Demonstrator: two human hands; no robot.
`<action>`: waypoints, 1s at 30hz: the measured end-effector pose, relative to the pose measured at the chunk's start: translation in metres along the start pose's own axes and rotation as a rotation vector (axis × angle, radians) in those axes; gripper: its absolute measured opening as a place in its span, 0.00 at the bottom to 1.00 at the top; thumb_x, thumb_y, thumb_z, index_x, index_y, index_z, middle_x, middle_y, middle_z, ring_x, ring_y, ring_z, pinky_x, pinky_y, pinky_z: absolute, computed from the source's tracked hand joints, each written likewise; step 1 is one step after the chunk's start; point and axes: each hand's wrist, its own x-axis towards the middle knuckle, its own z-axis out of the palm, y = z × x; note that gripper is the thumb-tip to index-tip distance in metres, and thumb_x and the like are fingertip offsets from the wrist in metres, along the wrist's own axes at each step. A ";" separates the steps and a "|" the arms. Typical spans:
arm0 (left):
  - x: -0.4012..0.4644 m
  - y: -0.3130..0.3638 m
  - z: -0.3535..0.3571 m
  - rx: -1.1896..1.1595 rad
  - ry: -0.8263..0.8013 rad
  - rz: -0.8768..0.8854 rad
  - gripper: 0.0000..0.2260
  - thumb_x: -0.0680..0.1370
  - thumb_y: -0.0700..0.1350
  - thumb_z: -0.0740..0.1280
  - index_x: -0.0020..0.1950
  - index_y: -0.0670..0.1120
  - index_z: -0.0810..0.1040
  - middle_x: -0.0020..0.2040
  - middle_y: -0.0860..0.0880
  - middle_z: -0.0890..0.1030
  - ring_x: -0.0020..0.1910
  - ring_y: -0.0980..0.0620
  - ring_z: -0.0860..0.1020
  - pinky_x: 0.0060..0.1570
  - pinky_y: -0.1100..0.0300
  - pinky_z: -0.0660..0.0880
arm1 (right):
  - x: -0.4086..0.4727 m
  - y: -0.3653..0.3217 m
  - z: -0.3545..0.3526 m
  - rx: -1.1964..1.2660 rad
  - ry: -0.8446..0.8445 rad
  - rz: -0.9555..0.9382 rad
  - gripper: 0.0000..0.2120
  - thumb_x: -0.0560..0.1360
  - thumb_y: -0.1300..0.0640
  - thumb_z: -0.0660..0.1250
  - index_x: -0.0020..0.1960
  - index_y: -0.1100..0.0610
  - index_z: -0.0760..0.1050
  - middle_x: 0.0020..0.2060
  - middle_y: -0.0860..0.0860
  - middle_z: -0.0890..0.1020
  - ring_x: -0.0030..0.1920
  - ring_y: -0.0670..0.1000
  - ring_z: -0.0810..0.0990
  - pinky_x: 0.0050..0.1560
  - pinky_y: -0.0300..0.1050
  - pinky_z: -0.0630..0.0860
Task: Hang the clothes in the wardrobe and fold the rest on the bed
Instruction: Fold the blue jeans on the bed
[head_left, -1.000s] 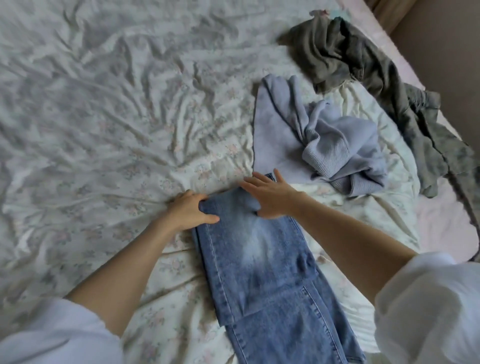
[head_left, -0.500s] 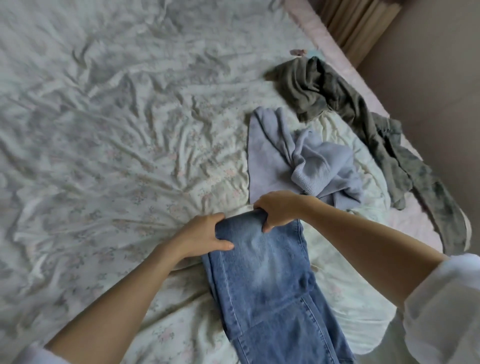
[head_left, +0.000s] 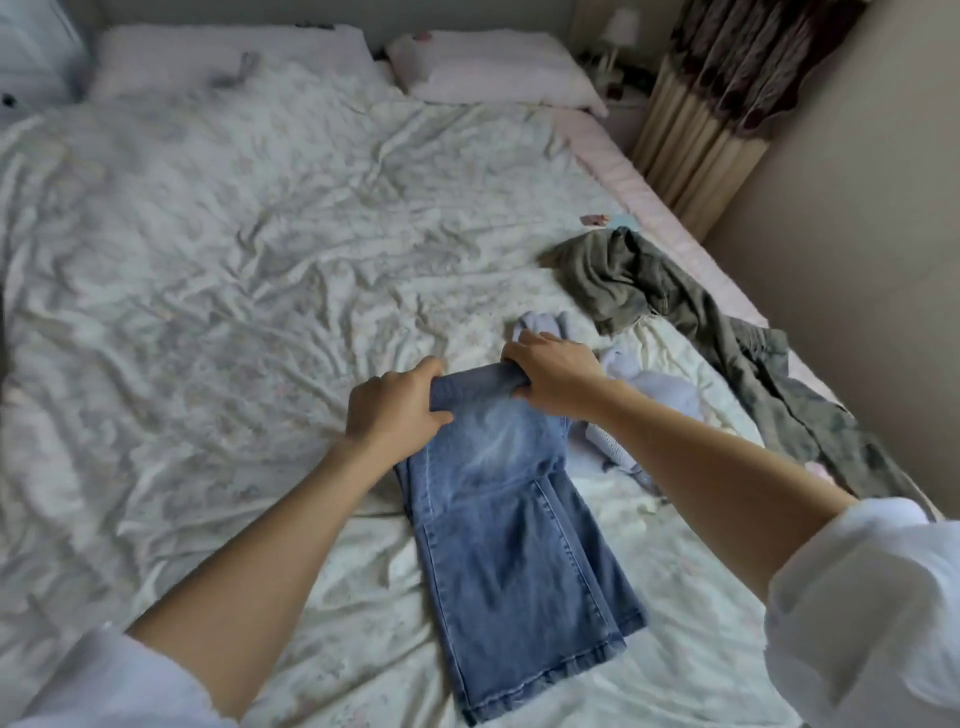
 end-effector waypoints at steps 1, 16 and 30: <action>-0.008 0.001 0.010 0.015 0.041 0.002 0.16 0.72 0.55 0.71 0.49 0.50 0.68 0.41 0.49 0.80 0.42 0.43 0.79 0.32 0.57 0.64 | -0.005 -0.003 0.009 -0.025 0.035 0.001 0.17 0.75 0.51 0.66 0.62 0.53 0.70 0.57 0.52 0.73 0.59 0.54 0.71 0.45 0.47 0.65; -0.188 0.038 0.124 -0.061 -0.157 0.373 0.21 0.60 0.52 0.80 0.46 0.43 0.79 0.60 0.42 0.79 0.60 0.43 0.78 0.51 0.51 0.78 | -0.189 -0.009 0.145 -0.020 0.124 -0.150 0.23 0.54 0.59 0.77 0.49 0.55 0.80 0.51 0.55 0.81 0.51 0.57 0.81 0.52 0.48 0.75; -0.143 0.044 0.186 -0.016 -0.118 0.123 0.21 0.73 0.44 0.70 0.65 0.41 0.75 0.66 0.39 0.75 0.66 0.38 0.72 0.61 0.39 0.70 | -0.153 -0.052 0.205 0.238 0.113 0.255 0.21 0.76 0.55 0.57 0.68 0.56 0.70 0.67 0.56 0.72 0.69 0.58 0.69 0.67 0.66 0.60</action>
